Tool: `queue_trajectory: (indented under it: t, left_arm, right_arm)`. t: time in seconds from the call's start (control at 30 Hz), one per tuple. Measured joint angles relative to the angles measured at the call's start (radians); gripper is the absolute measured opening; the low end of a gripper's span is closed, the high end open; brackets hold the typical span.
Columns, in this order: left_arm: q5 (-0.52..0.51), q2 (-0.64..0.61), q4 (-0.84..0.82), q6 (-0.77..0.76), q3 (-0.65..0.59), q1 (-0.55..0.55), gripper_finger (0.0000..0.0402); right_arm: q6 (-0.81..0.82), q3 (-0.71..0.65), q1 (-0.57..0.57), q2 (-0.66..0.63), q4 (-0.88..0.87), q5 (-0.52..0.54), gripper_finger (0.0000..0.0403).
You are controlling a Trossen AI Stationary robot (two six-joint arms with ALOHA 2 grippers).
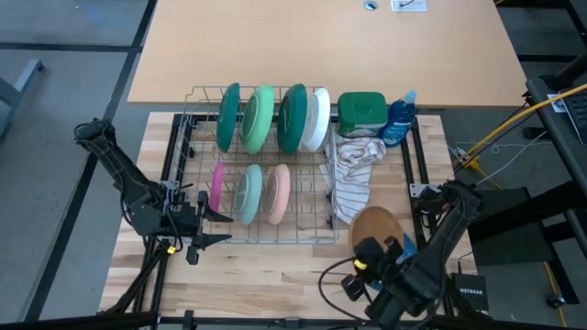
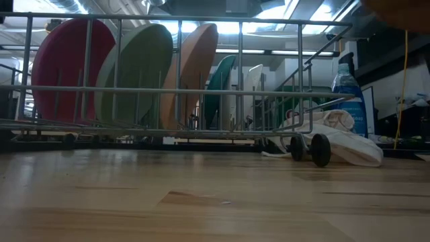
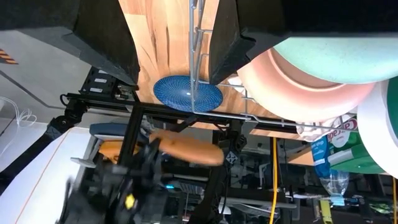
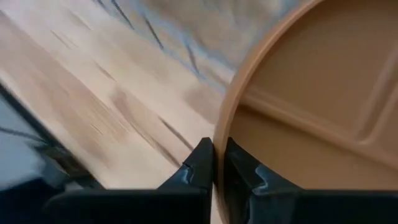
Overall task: Sort dishes
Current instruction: Put the brown plate in the dish rack
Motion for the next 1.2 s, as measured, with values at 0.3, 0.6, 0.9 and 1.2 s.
queue_trajectory:
  t: [0.3, 0.6, 0.9, 1.2]
  left_arm:
    - [0.0, 0.0, 0.008, 0.003, 0.0, 0.0, 0.0184]
    - [0.0, 0.0, 0.007, 0.004, 0.0, 0.0, 0.0184]
    - [0.0, 0.0, 0.007, 0.027, 0.0, 0.0, 0.0184]
    - [0.0, 0.0, 0.007, 0.027, 0.0, 0.0, 0.0184]
  right_arm:
    - [-0.166, 0.228, 0.0, -0.005, 0.004, 0.376, 0.0017]
    - [-0.18, 0.097, 0.0, -0.005, 0.18, 0.699, 0.0016]
    - [0.001, -0.117, -0.008, -0.004, 0.322, 0.921, 0.0017]
    - [0.27, -0.249, -0.015, -0.003, 0.336, 1.055, 0.0016]
